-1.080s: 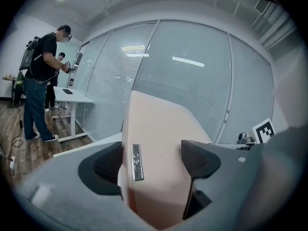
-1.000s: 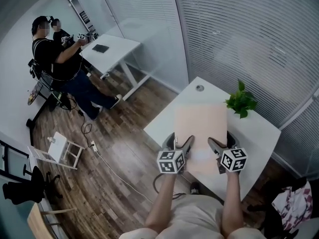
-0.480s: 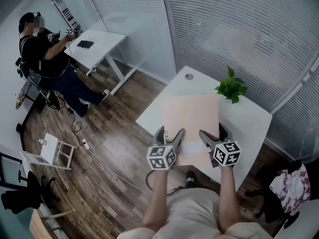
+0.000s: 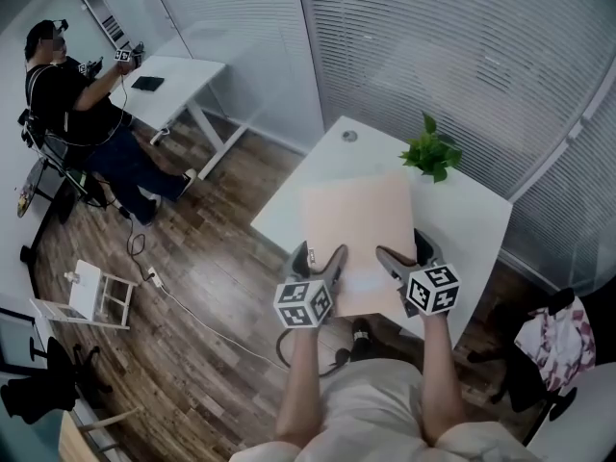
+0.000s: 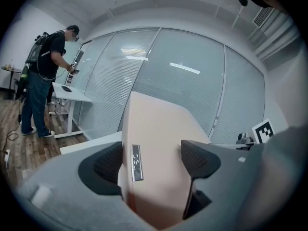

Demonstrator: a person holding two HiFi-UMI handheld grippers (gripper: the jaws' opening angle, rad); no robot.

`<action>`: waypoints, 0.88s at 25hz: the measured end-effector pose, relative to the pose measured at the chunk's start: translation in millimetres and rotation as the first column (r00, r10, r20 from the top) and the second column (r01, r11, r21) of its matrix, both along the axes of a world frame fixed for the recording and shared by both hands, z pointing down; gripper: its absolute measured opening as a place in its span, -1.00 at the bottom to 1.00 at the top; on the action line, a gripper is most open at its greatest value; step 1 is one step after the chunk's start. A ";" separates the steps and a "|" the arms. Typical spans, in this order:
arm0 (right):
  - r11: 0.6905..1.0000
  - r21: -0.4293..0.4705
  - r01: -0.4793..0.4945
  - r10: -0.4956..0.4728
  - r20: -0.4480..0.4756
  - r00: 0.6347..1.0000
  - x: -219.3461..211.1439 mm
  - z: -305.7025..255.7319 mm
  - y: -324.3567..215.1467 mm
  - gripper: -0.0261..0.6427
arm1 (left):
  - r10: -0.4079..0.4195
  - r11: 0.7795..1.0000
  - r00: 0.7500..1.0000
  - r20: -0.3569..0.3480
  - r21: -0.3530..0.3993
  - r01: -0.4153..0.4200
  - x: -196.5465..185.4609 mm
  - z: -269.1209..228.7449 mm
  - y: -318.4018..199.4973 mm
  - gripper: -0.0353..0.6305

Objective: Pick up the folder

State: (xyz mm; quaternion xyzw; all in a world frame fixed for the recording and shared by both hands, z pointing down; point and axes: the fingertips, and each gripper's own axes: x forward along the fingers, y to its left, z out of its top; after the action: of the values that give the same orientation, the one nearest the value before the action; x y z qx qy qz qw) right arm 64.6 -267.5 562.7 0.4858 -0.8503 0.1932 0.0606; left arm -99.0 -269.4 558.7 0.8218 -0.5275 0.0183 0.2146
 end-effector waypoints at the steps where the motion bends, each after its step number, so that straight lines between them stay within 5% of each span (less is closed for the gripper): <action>1: 1.000 0.001 0.002 -0.002 -0.007 1.000 0.1 0.5 3.4 0.36 | -0.002 1.000 1.000 -0.005 -0.003 0.002 0.1 1.6 3.9 0.24; 22: 0.997 0.073 0.024 -0.022 -0.034 0.999 -25.1 12.4 84.7 0.36 | -0.038 0.999 0.999 0.002 -0.001 0.038 -21.9 12.2 87.7 0.24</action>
State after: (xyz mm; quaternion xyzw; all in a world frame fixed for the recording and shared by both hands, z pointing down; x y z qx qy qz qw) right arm 39.4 -182.7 575.1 0.4809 -0.8612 0.1532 0.0590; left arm -121.0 -181.7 570.8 0.8115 -0.5433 0.0154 0.2146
